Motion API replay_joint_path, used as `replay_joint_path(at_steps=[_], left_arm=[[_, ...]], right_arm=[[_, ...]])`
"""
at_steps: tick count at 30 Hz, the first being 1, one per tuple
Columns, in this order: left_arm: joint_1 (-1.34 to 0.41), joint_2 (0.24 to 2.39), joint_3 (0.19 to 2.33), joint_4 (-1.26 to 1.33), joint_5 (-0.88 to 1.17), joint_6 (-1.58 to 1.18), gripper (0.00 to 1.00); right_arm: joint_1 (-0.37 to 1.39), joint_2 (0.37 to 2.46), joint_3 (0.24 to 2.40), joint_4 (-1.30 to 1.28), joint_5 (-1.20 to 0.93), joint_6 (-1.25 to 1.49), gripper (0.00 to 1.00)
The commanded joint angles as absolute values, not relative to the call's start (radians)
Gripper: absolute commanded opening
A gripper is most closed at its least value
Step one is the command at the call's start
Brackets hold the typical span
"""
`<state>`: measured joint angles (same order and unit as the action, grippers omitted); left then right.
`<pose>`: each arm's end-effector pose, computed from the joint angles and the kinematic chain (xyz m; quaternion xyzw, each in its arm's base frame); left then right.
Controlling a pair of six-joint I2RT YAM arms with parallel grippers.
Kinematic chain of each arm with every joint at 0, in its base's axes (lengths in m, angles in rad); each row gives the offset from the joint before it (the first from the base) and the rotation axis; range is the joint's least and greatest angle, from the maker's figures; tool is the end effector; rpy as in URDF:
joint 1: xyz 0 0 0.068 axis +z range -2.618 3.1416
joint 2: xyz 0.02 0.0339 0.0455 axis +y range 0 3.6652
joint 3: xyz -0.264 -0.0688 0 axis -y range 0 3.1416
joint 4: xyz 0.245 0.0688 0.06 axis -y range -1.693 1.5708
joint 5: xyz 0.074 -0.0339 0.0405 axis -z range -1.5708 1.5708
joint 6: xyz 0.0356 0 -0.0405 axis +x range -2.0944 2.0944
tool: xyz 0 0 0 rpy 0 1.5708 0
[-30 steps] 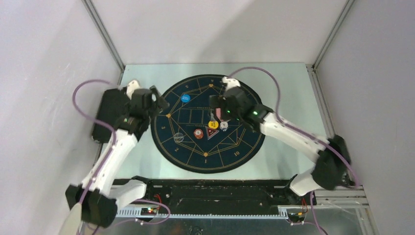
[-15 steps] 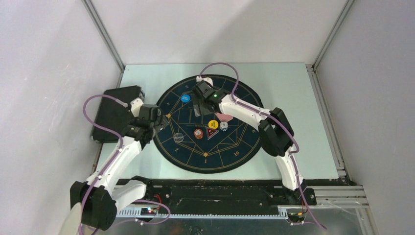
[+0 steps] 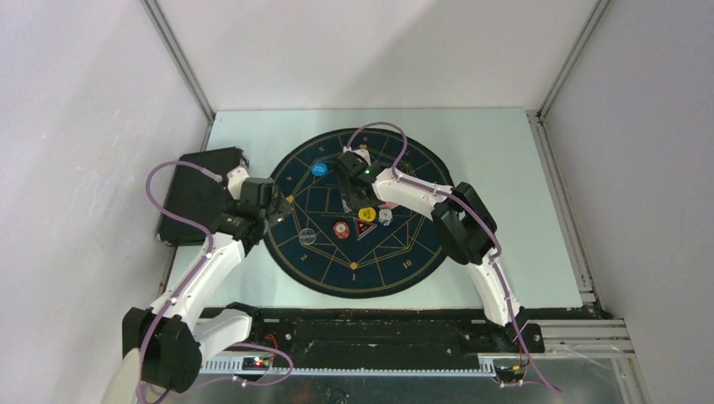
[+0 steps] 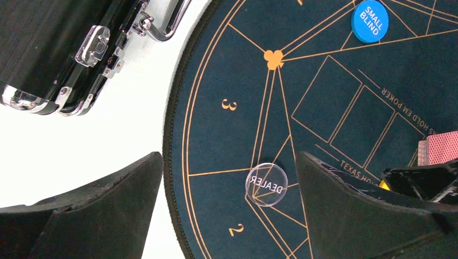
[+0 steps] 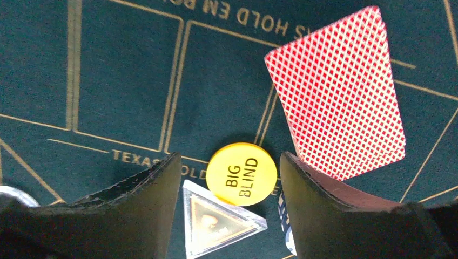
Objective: Distribute texas hold em gaming equipment
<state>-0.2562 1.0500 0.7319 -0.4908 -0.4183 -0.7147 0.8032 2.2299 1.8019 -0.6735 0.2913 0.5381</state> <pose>0.2103 -0.0402 0.2458 -0.2815 0.8668 0.0008 0.4116 0.3395 0.3371 0.1787 -0.0937 0.9583 0.0324 0.2679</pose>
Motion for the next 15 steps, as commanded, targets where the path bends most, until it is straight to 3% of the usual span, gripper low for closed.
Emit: replay_joint_path(at_steps=[1,15], left_arm=[[-0.258,1.059,0.723,-0.455,-0.405,-0.698,1.00],[-0.258,1.085,0.724,-0.441,-0.391,-0.692,1.00]], right_arm=[[0.792,2.216,1.743,-0.638,0.278,0.575,0.69],[0.803,2.206,1.684,-0.647,0.292,0.600,0.65]])
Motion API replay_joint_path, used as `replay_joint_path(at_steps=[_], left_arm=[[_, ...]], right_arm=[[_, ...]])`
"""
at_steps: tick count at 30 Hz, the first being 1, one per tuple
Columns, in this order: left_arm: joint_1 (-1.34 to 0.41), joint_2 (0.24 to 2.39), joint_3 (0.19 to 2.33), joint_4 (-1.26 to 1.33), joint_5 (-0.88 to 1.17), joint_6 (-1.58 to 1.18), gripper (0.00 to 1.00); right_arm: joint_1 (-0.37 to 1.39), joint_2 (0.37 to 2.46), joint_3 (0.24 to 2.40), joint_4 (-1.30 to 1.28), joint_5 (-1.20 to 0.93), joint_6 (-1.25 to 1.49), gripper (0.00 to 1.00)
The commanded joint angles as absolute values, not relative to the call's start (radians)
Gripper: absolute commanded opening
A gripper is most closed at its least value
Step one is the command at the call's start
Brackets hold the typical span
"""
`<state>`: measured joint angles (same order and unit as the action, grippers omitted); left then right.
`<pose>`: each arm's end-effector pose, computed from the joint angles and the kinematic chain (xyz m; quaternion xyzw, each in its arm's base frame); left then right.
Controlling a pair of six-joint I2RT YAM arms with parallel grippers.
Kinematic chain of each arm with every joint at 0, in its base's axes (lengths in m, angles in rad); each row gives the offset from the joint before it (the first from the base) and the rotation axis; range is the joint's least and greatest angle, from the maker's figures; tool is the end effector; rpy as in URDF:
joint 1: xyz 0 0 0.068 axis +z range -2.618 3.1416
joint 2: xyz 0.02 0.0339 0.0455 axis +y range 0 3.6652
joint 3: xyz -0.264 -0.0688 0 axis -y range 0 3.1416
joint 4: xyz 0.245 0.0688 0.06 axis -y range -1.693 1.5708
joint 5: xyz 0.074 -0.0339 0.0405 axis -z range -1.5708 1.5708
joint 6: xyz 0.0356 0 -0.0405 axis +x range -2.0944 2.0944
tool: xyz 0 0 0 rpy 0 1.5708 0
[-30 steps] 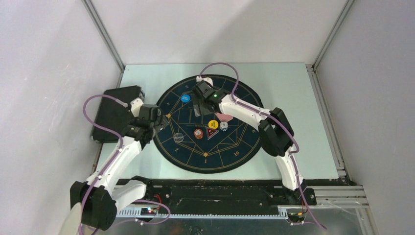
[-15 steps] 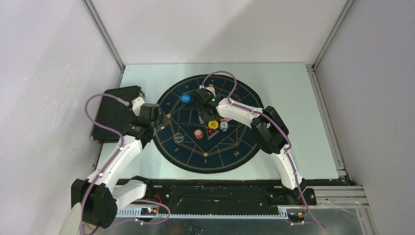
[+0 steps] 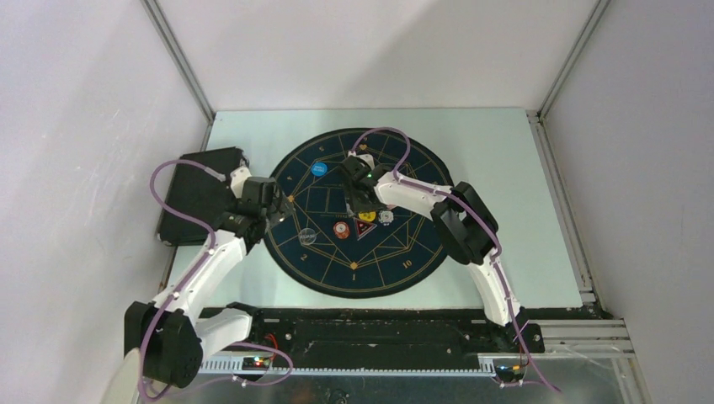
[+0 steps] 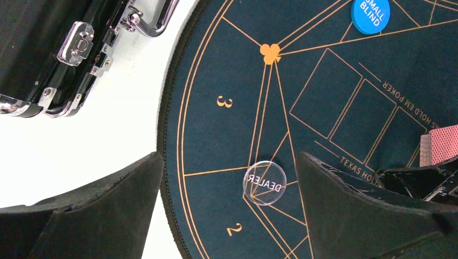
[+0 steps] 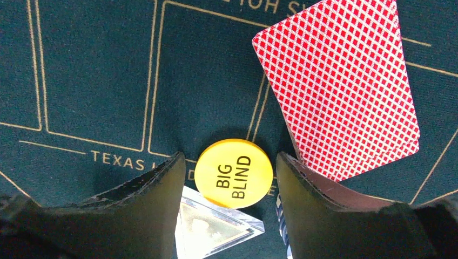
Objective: Distribute texas hold em gaming equipment
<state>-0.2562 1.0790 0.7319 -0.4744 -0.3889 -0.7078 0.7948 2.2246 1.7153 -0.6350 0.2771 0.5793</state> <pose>0.2152 -0.0424 0.2410 -0.2733 0.8741 -0.0071 0.4015 0.3351 0.3276 0.1574 -0.0750 0.9655 0.0286 0.2477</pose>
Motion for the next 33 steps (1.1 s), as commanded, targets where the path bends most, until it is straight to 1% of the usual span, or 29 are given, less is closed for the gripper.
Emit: replay_joint_path(at_steps=[1,9,13,20,23,28,33], left_arm=[[-0.258,1.086,0.725,-0.441,-0.388,-0.692,1.00],[-0.258,1.092,0.723,-0.436,-0.381,-0.689,1.00],[-0.258,1.097,0.725,-0.434,-0.375,-0.688,1.00],[-0.258,1.099,0.724,-0.431,-0.367,-0.688,1.00],[-0.258,1.100,0.726,-0.428,-0.361,-0.687,1.00],[-0.258,1.090,0.725,-0.429,-0.360,-0.687,1.00],[-0.258,1.074,0.723,-0.429,-0.365,-0.686,1.00]], right_arm=[[0.806,2.205,1.683,-0.651,0.292,0.602,0.65],[0.819,2.169,1.635,-0.659,0.300,0.630,0.62],[0.823,2.167,1.633,-0.658,0.299,0.631,0.58],[0.824,2.158,1.643,-0.637,0.302,0.627,0.47],[0.821,2.151,1.679,-0.626,0.308,0.602,0.41],[0.804,2.132,1.793,-0.611,0.312,0.537,0.38],[0.728,2.115,1.860,-0.577,0.251,0.503,0.35]])
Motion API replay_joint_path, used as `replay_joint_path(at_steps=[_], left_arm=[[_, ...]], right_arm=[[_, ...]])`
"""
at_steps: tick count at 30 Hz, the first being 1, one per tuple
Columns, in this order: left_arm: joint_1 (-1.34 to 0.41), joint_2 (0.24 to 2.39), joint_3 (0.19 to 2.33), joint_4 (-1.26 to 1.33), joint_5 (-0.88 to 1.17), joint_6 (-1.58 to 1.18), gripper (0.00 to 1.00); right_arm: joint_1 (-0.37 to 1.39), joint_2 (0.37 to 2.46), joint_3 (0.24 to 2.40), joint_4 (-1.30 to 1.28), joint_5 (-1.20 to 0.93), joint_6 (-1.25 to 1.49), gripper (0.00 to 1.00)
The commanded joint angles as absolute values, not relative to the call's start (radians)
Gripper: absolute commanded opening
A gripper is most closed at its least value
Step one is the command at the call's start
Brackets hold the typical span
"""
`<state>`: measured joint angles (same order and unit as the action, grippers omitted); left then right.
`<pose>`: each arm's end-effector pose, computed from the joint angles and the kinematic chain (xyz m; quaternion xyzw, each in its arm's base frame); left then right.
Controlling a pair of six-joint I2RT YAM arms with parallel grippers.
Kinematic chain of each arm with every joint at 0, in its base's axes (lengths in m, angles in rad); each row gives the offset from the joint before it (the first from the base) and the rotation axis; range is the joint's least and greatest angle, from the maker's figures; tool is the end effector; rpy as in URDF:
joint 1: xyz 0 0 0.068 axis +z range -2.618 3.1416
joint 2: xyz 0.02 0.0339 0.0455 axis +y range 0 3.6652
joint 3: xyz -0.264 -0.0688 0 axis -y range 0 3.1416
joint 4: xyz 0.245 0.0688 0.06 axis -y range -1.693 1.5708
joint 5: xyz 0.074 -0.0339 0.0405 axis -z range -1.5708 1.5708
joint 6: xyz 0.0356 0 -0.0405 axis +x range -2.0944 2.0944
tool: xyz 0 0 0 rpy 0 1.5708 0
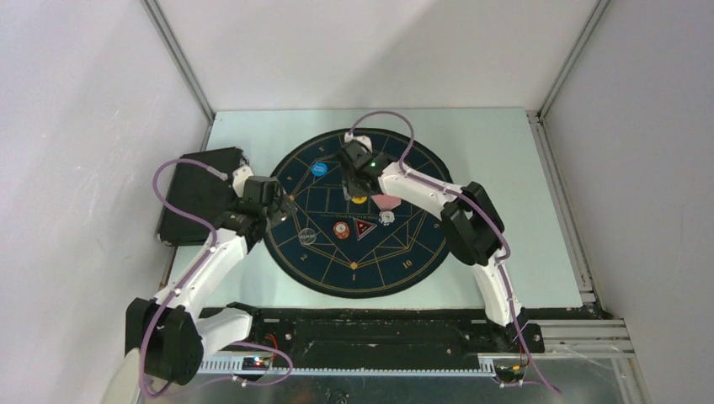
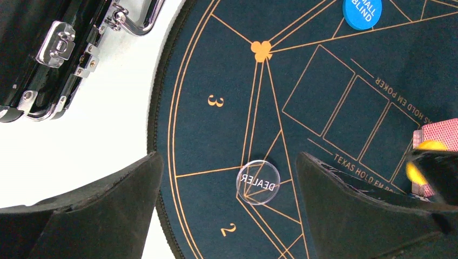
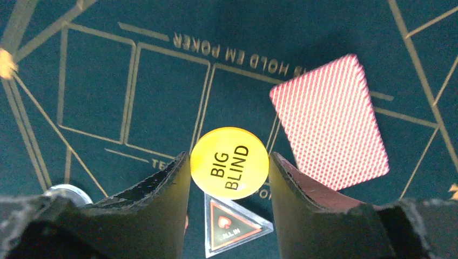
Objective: Distribute texas hold em gaming equipment
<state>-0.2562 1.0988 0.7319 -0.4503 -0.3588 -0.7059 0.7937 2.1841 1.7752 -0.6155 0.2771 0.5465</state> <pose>0.2195 -0.0446 0.2385 -0.2680 0.8773 -0.0204 0.3977 0.3413 0.3331 0.1945 -0.0806 0.9510 0.0617 0.2920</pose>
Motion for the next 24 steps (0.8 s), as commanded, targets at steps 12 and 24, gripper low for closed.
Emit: replay_joint_path(at_steps=[12,24], left_arm=[[-0.258,1.088,0.714,-0.389,-0.337,-0.669,1.00],[-0.259,1.109,0.713,-0.378,-0.309,-0.663,1.00]], right_arm=[[0.456,2.243,1.997,-0.611,0.204,0.466,0.36],[0.410,2.401,2.122,-0.678,0.211,0.475,0.39]])
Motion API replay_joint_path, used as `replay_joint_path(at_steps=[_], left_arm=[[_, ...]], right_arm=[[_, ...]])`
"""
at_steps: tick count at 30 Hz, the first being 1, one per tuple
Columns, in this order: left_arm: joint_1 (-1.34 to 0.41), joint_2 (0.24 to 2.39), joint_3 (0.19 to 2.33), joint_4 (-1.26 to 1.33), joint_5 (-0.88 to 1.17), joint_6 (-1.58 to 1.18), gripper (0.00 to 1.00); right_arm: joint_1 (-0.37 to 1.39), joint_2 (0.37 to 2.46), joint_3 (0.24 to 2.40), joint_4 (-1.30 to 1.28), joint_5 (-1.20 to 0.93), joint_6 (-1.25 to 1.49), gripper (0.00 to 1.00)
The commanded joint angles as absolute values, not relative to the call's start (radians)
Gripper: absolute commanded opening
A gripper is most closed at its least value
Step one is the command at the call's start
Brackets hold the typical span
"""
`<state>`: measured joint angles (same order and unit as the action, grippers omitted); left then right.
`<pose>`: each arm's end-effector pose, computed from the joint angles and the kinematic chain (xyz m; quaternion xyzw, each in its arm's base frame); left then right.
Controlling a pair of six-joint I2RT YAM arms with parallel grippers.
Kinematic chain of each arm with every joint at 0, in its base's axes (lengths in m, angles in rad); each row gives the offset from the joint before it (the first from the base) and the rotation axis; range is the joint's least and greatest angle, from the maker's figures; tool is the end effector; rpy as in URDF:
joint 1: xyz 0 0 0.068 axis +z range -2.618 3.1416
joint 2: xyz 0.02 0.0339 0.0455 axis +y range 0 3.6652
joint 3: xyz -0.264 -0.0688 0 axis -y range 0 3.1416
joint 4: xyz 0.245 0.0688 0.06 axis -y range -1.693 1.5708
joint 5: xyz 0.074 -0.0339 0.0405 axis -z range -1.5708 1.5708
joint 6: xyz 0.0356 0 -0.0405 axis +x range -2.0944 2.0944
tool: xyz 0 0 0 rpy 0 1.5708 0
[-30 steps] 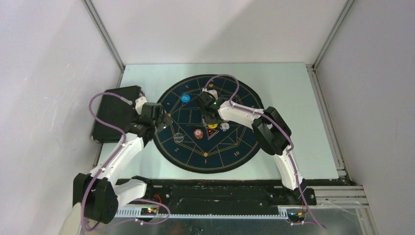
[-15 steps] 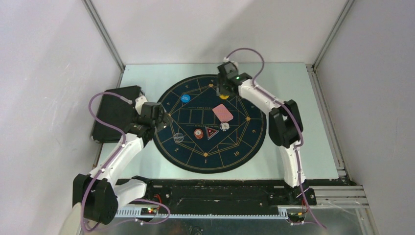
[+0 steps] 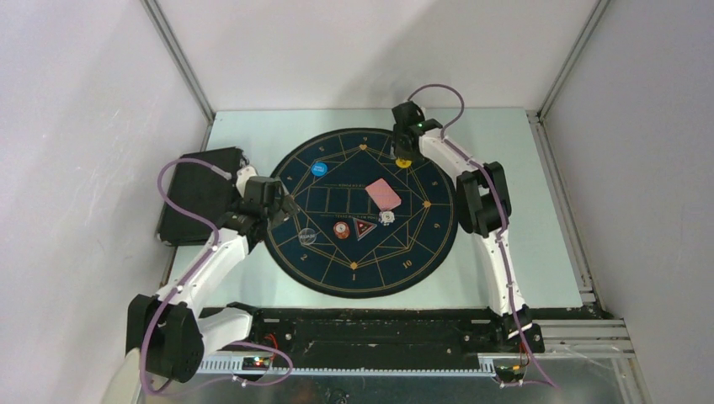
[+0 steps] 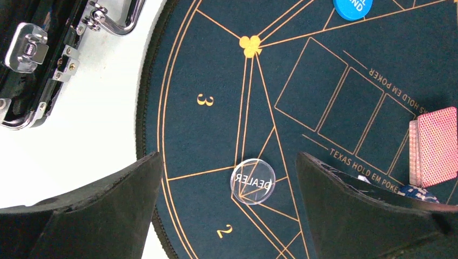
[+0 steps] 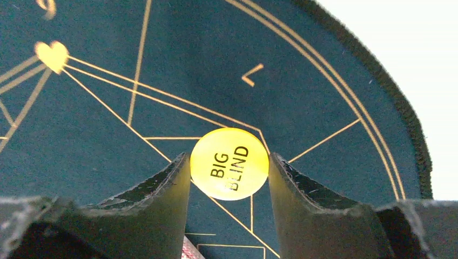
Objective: Distribute texas hold em gaming equipment
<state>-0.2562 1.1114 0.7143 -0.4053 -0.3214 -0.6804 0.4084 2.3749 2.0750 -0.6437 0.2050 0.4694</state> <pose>0.2224 -0.0466 0.2332 -0.2513 0.8820 -0.0346 0.3971 0.4854 0.2022 0.1935 0.0604 0.9448 0.0423 0.3191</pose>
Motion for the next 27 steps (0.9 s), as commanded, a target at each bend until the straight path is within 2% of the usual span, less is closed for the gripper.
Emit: replay_joint_path(at_steps=[1,5,7,8,9,10,12,16,18,22,27], left_arm=[[-0.258,1.108,0.713,-0.378,-0.308,-0.662,1.00],[-0.259,1.107,0.712,-0.378,-0.301,-0.661,1.00],[-0.259,1.104,0.712,-0.380,-0.294,-0.660,1.00],[-0.259,1.102,0.712,-0.380,-0.288,-0.660,1.00],[-0.259,1.098,0.713,-0.381,-0.285,-0.660,1.00],[-0.259,1.095,0.713,-0.381,-0.278,-0.658,1.00],[-0.259,1.087,0.711,-0.381,-0.265,-0.658,1.00],[-0.261,1.062,0.709,-0.381,-0.235,-0.656,1.00],[-0.268,1.056,0.710,-0.383,-0.216,-0.651,1.00],[-0.309,1.063,0.729,-0.397,-0.193,-0.640,1.00],[-0.441,1.132,0.797,-0.435,-0.214,-0.610,1.00]], right_arm=[[0.409,2.409,2.122,-0.680,0.219,0.476,0.40],[0.408,2.422,2.120,-0.697,0.231,0.482,0.48],[0.408,2.417,2.121,-0.706,0.236,0.480,0.59],[0.409,2.414,2.124,-0.715,0.238,0.478,0.70],[0.410,2.400,2.126,-0.719,0.248,0.473,0.76],[0.412,2.392,2.126,-0.722,0.251,0.468,0.86],[0.413,2.352,2.121,-0.725,0.259,0.451,0.96],[0.432,2.193,2.036,-0.697,0.268,0.422,1.00],[0.449,2.098,1.928,-0.649,0.278,0.413,1.00],[0.479,1.878,1.654,-0.537,0.286,0.444,1.00],[0.482,1.596,1.236,-0.390,0.333,0.529,1.00]])
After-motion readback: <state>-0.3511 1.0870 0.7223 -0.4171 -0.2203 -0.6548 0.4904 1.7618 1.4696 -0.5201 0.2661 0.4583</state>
